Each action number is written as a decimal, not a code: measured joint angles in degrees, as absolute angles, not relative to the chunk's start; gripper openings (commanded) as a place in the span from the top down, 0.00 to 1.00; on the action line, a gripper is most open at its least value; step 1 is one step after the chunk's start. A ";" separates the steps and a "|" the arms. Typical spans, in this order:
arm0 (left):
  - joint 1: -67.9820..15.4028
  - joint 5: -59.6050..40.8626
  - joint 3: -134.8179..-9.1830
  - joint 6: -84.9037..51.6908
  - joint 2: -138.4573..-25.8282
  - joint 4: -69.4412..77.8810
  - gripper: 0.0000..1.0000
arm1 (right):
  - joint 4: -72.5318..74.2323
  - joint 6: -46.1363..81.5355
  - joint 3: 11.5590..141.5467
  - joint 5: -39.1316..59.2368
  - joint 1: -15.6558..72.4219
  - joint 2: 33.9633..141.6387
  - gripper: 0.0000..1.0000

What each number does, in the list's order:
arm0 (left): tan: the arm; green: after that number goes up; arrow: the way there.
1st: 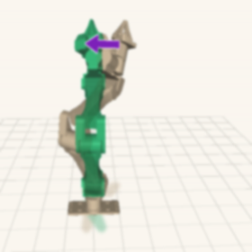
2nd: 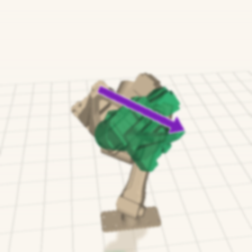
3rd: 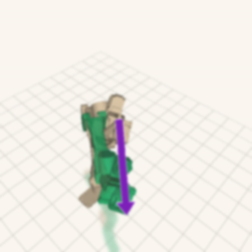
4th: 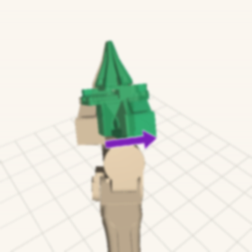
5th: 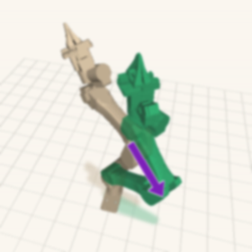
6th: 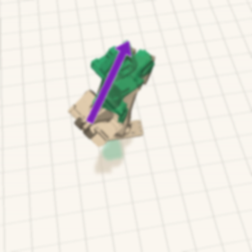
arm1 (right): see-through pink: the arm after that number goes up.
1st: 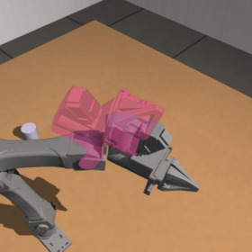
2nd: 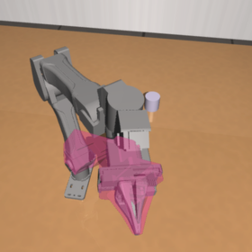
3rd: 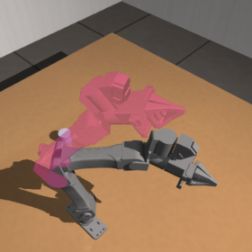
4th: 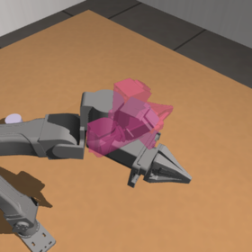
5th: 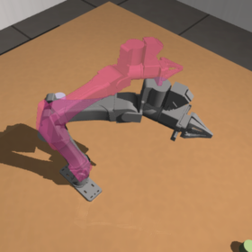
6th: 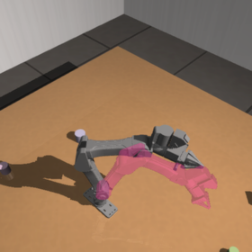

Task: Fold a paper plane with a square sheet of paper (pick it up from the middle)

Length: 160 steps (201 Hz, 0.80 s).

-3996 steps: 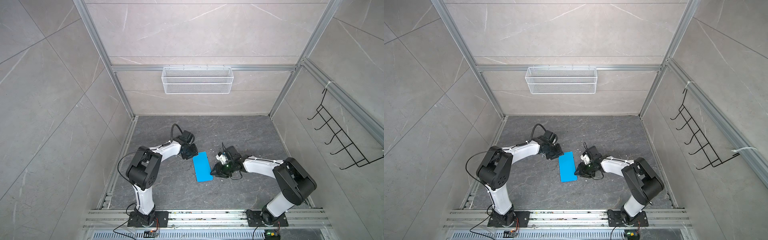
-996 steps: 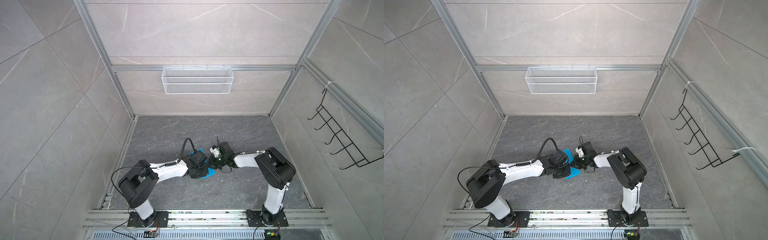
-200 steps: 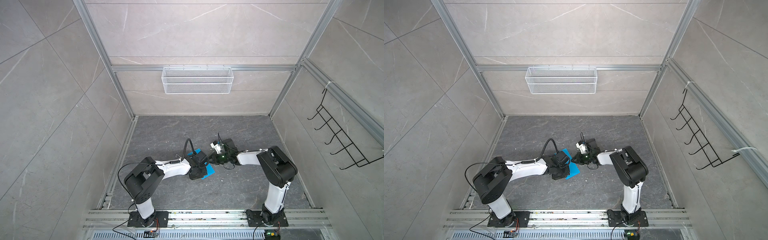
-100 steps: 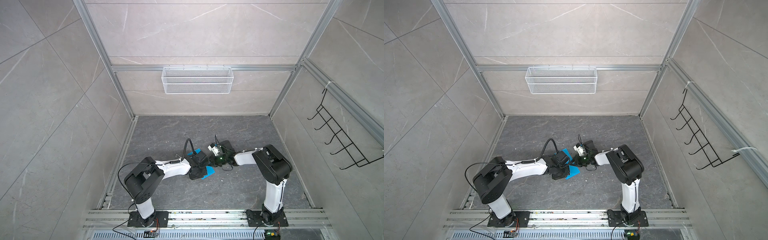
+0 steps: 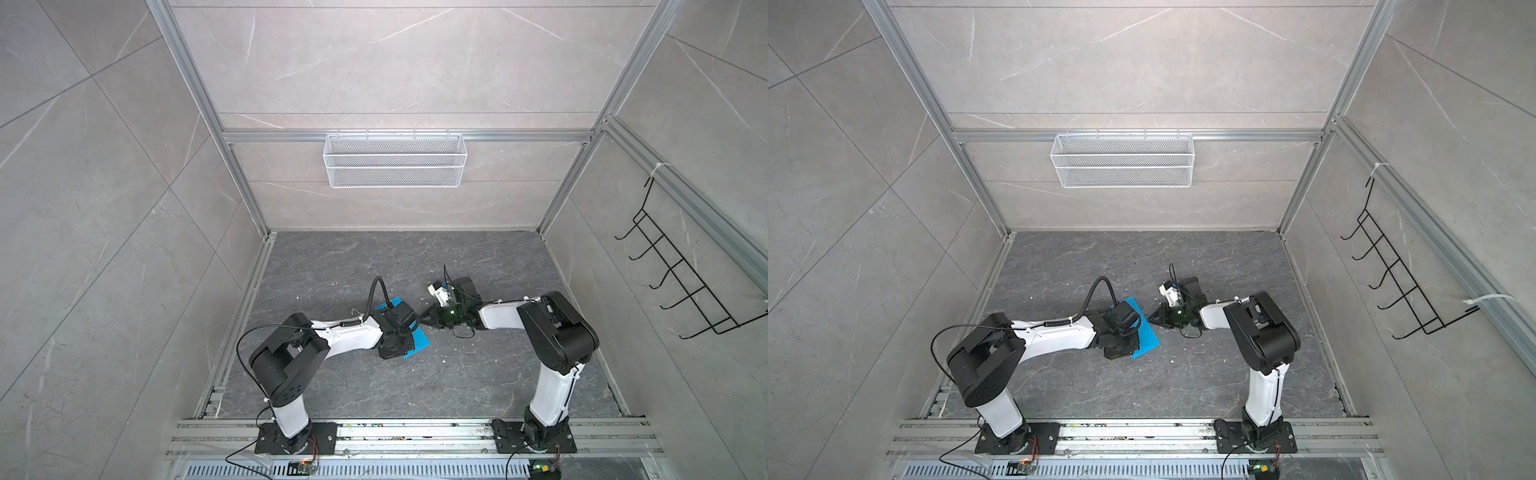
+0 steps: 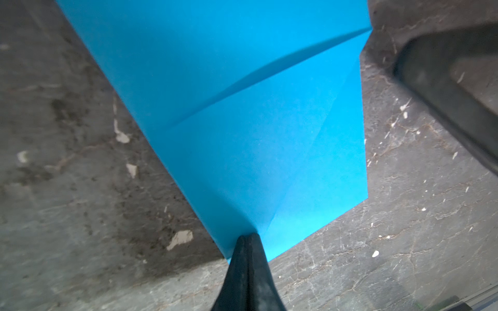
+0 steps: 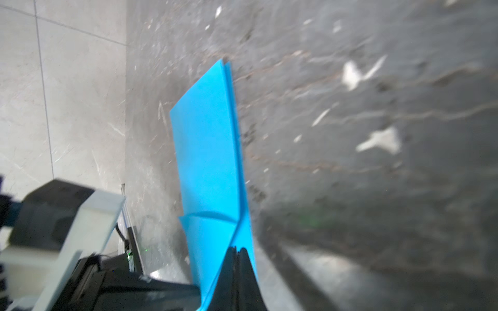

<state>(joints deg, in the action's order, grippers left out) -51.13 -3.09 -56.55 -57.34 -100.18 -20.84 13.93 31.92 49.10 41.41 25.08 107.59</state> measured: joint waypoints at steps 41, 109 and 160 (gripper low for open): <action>-51.13 -3.09 -57.12 -56.95 -100.49 -21.54 1.00 | 14.52 33.43 49.01 42.04 29.80 108.44 1.00; -51.13 -3.16 -57.14 -55.00 -100.42 -21.58 1.00 | 15.20 35.16 51.35 42.41 29.93 112.49 1.00; -51.18 -3.46 -57.17 -53.30 -100.22 -20.82 0.92 | 15.09 35.16 51.35 42.19 29.93 112.49 1.00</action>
